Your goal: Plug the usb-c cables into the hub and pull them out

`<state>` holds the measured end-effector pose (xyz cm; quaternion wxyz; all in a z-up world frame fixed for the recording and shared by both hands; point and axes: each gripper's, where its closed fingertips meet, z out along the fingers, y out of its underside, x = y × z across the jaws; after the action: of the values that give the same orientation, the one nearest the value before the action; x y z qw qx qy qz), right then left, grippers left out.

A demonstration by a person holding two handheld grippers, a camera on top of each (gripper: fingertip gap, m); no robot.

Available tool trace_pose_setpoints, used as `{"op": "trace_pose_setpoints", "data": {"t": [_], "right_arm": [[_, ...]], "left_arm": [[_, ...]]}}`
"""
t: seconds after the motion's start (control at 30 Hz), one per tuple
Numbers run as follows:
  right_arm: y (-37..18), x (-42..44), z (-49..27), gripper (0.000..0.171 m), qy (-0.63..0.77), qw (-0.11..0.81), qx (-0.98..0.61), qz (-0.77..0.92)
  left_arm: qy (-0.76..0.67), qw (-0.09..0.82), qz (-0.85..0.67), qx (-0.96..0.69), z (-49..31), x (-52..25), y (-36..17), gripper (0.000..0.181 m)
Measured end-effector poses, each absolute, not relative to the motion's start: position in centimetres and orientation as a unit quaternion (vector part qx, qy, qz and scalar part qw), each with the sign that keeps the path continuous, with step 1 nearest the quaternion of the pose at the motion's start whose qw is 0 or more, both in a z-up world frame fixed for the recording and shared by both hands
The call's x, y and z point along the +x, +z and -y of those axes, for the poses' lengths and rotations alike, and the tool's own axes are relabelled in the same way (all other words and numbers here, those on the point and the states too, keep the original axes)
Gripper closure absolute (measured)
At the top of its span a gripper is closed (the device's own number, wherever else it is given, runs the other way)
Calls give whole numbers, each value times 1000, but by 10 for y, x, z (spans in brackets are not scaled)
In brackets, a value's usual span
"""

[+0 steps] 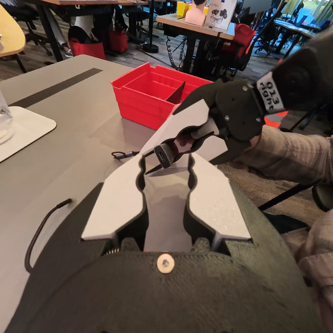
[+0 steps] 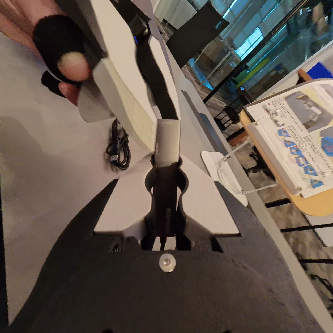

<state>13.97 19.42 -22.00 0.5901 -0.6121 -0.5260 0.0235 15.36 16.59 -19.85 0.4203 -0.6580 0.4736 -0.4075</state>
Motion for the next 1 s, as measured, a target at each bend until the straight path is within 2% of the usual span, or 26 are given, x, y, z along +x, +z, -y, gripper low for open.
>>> {"op": "trace_pose_setpoints", "data": {"t": [0.1, 0.13, 0.47, 0.63, 0.83, 0.93, 1.0], "right_arm": [[-218, 137, -193, 156, -7, 600, -601, 527], [-217, 137, -194, 156, -17, 604, -597, 527], [-212, 153, -174, 144, -3, 598, -589, 544], [-221, 174, -166, 146, 20, 562, -619, 548], [-233, 152, -154, 144, 58, 528, -607, 591], [-239, 132, -147, 146, 95, 514, -596, 610], [-245, 122, -141, 159, 119, 500, -588, 624]], "left_arm": [[-423, 415, -464, -658, -164, 155, -202, 166], [-426, 414, -461, -659, -163, 154, -202, 168], [-397, 435, -501, -634, -164, 134, -191, 172], [-378, 446, -525, -619, -163, 120, -184, 172], [-337, 444, -587, -587, -147, 116, -186, 173], [-325, 434, -628, -558, -129, 119, -186, 173], [-312, 433, -649, -542, -121, 121, -186, 172]]}}
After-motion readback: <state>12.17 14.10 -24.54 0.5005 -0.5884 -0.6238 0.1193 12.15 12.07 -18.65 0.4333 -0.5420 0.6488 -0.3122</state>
